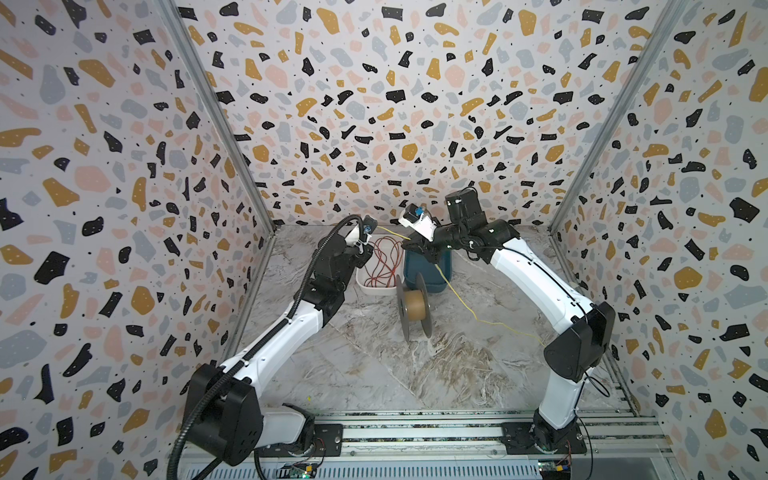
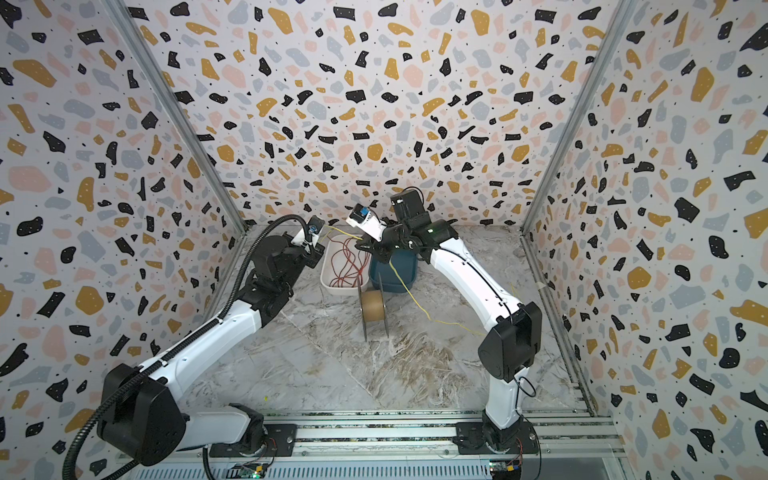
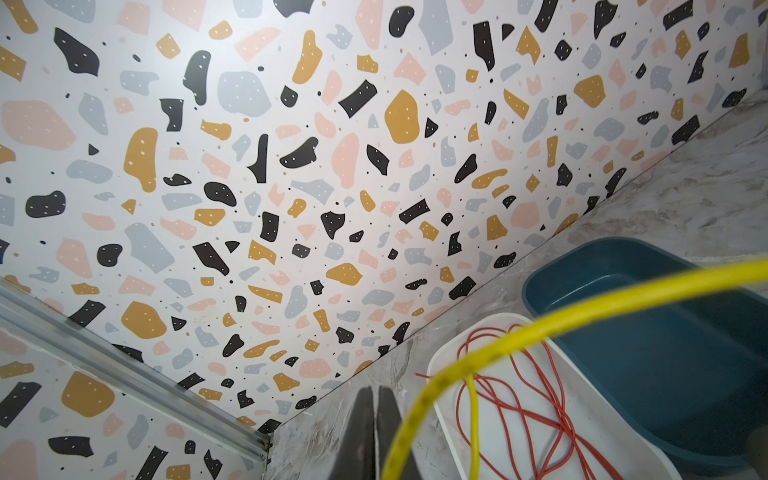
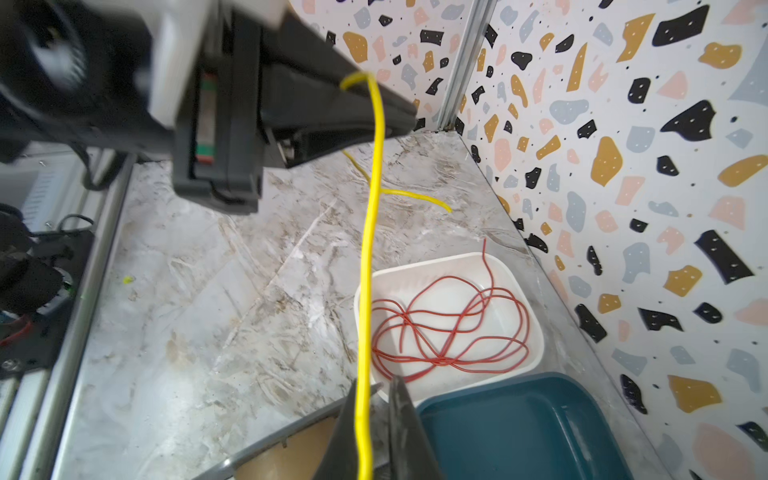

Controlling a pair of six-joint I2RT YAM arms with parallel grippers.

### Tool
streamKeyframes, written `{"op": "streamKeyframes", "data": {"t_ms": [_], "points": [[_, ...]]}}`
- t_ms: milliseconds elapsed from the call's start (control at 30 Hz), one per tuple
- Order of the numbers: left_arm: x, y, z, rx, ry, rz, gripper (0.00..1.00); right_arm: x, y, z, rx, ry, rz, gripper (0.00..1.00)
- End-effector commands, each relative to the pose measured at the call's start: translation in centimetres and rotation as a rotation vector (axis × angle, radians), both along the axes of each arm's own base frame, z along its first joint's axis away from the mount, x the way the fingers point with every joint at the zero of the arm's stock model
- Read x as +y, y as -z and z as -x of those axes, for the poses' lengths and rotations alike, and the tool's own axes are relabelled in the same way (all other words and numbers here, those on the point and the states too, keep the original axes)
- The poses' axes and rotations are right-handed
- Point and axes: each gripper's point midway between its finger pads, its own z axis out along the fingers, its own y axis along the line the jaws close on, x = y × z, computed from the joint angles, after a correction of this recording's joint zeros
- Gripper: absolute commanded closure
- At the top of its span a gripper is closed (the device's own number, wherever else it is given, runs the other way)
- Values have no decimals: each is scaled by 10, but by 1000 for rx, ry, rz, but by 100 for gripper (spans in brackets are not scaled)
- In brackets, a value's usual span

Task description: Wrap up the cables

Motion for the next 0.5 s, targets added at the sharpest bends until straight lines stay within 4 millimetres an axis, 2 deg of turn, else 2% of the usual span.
{"op": "streamKeyframes", "data": {"t_ms": [0, 33, 100, 133, 167, 200, 267, 367, 467], "points": [[-11, -25, 7, -6, 42, 86, 100, -1, -21, 2, -82, 70, -11, 68], [-14, -21, 8, 25, 53, 84, 100, 2, -23, 1, -107, 92, -6, 63], [-20, -16, 10, 78, 57, 87, 100, 6, -28, -1, -160, 133, -4, 45], [-23, -16, 11, 97, 65, 92, 100, 8, -31, 0, -180, 148, -6, 41], [-25, -14, 12, 118, 71, 94, 100, 9, -35, -1, -199, 166, -10, 35], [-27, -13, 12, 137, 72, 98, 100, 8, -41, 0, -224, 186, -21, 24], [-29, -11, 12, 178, 70, 104, 100, 4, -51, 1, -272, 229, -36, 12], [-33, -12, 13, 224, 79, 131, 100, -5, -68, 5, -381, 300, -58, 4], [-36, -21, 19, 238, 98, 174, 100, -16, -85, 10, -483, 355, -100, 5]]}}
